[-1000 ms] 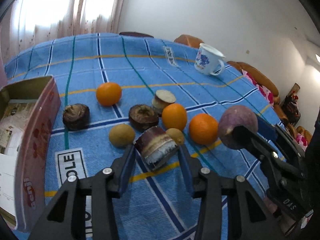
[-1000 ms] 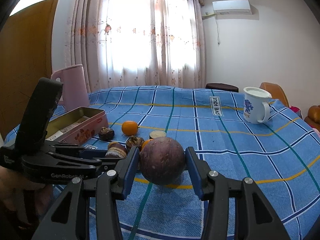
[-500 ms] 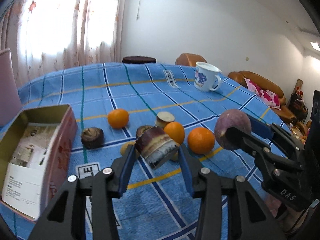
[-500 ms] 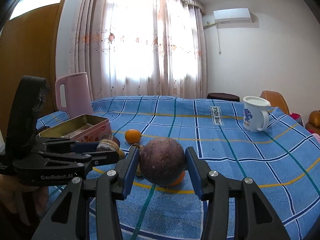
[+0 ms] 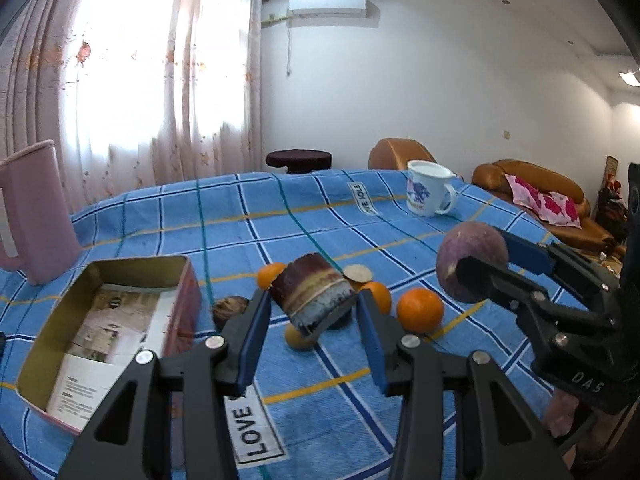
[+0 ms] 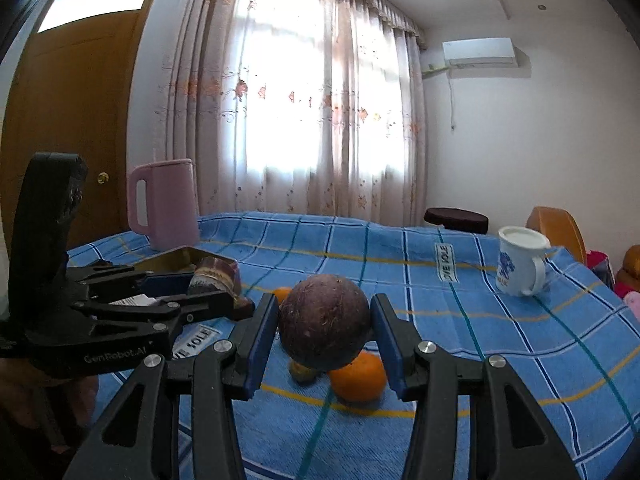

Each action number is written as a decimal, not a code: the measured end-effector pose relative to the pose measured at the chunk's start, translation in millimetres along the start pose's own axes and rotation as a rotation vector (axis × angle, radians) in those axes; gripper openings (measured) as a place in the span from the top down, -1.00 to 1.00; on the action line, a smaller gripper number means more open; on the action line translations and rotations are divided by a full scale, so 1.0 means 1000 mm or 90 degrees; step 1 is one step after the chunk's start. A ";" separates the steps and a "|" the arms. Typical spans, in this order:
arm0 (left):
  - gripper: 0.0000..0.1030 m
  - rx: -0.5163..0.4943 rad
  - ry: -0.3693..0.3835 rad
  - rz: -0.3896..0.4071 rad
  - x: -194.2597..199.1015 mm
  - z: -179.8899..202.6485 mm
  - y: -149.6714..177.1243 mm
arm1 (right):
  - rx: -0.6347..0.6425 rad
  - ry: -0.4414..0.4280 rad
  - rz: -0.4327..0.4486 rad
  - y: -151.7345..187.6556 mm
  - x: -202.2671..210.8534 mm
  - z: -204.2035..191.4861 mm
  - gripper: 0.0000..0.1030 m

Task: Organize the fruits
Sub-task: 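Carry the slice with the left gripper while the right carries the beet toward the tin box, then open the left gripper over the tin box while the right releases the beet inside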

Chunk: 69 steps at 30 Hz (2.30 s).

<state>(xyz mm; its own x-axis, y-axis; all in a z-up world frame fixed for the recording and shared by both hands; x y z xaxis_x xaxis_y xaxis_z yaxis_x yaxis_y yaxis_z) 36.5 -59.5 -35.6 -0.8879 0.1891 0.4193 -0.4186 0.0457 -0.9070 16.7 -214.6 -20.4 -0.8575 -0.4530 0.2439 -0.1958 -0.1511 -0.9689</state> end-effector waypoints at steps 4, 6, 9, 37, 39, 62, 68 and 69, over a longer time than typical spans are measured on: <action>0.11 0.009 -0.012 0.007 0.006 -0.012 -0.004 | 0.010 -0.021 0.001 -0.011 -0.006 -0.010 0.04; 0.11 0.018 -0.021 0.011 0.010 -0.021 -0.006 | 0.018 -0.033 0.003 -0.017 -0.011 -0.018 0.04; 0.11 0.032 -0.040 0.016 0.014 -0.039 -0.009 | 0.023 -0.059 0.002 -0.026 -0.019 -0.030 0.04; 0.11 0.109 -0.149 -0.065 0.000 -0.175 -0.007 | 0.075 -0.196 -0.125 -0.045 -0.148 -0.138 0.04; 0.11 0.113 -0.152 -0.071 -0.001 -0.180 -0.005 | 0.081 -0.201 -0.137 -0.042 -0.155 -0.144 0.04; 0.11 0.107 -0.177 -0.133 -0.022 -0.202 0.006 | 0.133 -0.216 -0.226 -0.012 -0.198 -0.179 0.04; -0.04 0.098 -0.179 -0.132 -0.023 -0.199 0.006 | 0.146 -0.216 -0.227 -0.011 -0.196 -0.183 0.02; -0.08 0.097 -0.179 -0.129 -0.022 -0.198 0.006 | 0.147 -0.209 -0.222 -0.011 -0.194 -0.182 -0.03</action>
<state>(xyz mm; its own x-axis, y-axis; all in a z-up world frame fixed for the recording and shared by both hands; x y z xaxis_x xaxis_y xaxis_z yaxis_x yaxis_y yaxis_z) 91.4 130.7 -57.7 -0.7934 -0.0867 0.6025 -0.5954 -0.0954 -0.7978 98.9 35.5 -64.3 -0.5587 -0.5869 0.5860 -0.3006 -0.5152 -0.8026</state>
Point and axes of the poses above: each gripper's, at about its wrist camera, not at the fingertips, and x roughly against the way its jaws point, z to its right, y to its underside, the point moved 1 cm from there along -x, roughly the way its jaws point, and after that the axes turned 2 degrees about z, right-handed, at the moved point
